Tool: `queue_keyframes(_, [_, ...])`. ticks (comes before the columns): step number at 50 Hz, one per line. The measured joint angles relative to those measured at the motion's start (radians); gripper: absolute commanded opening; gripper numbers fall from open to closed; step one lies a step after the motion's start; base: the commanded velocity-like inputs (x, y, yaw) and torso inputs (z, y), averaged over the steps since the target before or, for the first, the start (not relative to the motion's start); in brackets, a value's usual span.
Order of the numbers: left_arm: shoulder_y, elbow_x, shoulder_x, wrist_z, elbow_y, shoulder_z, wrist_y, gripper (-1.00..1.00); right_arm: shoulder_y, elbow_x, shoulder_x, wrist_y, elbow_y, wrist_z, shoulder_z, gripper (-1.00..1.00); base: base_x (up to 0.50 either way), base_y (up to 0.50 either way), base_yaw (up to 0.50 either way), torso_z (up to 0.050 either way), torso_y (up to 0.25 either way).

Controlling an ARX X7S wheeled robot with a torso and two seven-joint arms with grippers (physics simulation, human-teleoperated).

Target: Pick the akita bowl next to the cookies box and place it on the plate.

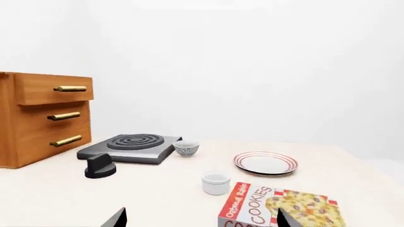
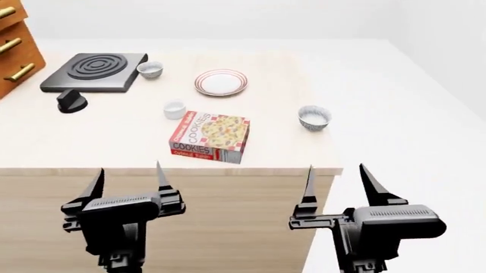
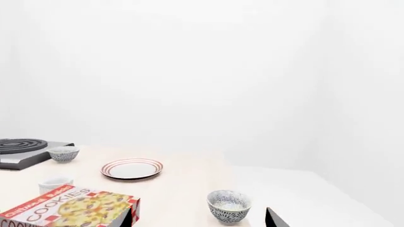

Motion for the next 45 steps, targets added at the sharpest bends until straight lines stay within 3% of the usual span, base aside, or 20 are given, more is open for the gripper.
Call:
queue_keyframes(16, [0.002,0.057,-0.023,-0.04,0.104,0.019,0.086,1.0,0.002,-0.078,0.032,0.007,-0.124,0.055,-0.008,1.0,0.5,0.0,0.0,0.0,0.0])
queue_keyframes(45, [0.052,-0.026,-0.061,-0.038,0.176,0.003,0.093,1.0,-0.036,-0.078,0.059,-0.023,-0.183,0.069,-0.025,1.0,0.5,0.0,0.0,0.0,0.0])
